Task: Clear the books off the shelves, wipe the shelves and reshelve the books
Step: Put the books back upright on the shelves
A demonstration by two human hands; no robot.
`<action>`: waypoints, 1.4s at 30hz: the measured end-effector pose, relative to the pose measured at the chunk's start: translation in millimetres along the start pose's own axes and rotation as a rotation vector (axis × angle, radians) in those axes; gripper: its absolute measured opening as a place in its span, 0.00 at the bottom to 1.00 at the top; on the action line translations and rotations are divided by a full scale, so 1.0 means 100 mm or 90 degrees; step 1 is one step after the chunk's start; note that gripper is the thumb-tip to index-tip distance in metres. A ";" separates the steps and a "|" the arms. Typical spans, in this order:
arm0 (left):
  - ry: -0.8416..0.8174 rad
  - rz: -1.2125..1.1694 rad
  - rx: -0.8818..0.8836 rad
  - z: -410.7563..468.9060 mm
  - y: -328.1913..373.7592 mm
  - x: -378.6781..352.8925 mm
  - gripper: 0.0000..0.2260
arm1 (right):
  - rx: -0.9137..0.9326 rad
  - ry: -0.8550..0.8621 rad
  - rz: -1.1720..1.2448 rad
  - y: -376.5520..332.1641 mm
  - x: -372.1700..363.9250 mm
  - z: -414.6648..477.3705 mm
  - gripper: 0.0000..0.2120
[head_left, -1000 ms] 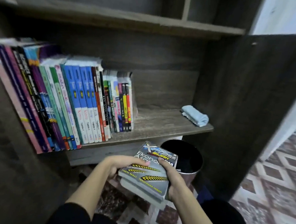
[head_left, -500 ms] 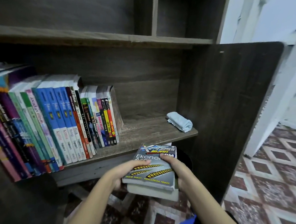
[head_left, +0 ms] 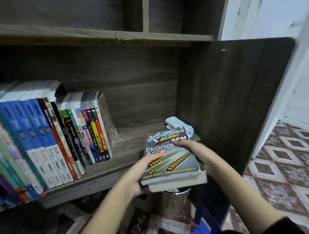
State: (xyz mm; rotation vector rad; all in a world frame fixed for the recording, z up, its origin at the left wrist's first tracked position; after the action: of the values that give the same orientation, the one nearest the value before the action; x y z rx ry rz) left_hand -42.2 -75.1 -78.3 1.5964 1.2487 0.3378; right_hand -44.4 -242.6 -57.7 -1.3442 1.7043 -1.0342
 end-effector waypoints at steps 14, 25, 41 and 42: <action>0.158 -0.081 -0.079 0.67 0.29 0.49 0.15 | 0.024 -0.008 -0.043 -0.27 -0.19 0.96 0.23; 0.176 -0.017 -0.053 0.83 0.22 0.75 0.07 | 0.099 0.140 -0.425 -0.14 -0.23 1.23 0.32; 0.165 -0.005 -0.040 0.87 0.14 0.77 0.10 | 0.556 0.209 -1.027 0.52 -0.74 0.47 0.42; 0.160 -0.005 -0.039 0.86 0.13 0.77 0.10 | 0.607 0.248 -1.007 0.53 -0.74 0.50 0.36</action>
State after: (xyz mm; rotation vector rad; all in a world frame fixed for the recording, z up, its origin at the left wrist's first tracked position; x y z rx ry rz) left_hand 59.8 -56.5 -131.1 1.5310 1.4203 0.5809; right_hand -6.3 -170.7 -122.6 -1.6540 -0.2137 -2.5627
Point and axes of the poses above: each hand's wrist, its own z-axis towards the middle knuckle, its own x-axis out of the back of the hand, y = z × x, the point moved 4 cm from there along z, towards the middle knuckle, and after that the axes turned 1 degree about -x, right-handed, at the moved point
